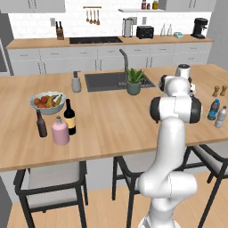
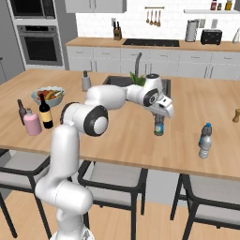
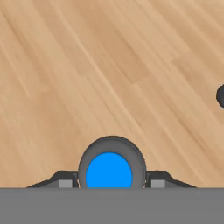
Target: Move the plastic bottles in the middle to the plastics group, and the glass bottles in the middle to the glass group.
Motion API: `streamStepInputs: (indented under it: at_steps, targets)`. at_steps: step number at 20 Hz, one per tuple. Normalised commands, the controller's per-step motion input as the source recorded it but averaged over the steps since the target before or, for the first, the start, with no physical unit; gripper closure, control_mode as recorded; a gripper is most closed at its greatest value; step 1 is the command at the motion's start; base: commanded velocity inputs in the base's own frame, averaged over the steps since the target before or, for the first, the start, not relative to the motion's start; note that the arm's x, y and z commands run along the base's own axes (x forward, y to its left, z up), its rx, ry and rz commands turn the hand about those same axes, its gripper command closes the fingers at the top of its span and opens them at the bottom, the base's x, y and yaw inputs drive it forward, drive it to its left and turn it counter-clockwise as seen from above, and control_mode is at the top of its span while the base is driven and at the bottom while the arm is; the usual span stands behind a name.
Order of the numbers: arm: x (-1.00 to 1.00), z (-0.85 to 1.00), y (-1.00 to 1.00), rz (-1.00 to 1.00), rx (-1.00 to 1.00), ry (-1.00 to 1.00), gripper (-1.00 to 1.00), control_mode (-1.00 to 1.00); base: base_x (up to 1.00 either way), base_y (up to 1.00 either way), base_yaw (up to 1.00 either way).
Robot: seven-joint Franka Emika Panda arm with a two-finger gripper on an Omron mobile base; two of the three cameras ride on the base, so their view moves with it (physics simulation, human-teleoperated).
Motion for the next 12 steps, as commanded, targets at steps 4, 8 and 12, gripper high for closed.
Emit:
streamStepInputs:
  at_steps: [4,8,12]
  targets:
    - [-0.01,-0.02,-1.0,-0.45,0.1,0.0,1.0,-1.0,0.0,0.0,0.0]
    - [-0.14,0.0,-0.65,-0.27,0.13,-0.04,1.0,-1.0,0.0,0.0,0.0]
    - [-0.15,0.0,-0.14,-0.09,0.04,-0.1,1.0,-1.0,0.0,0.0,0.0]
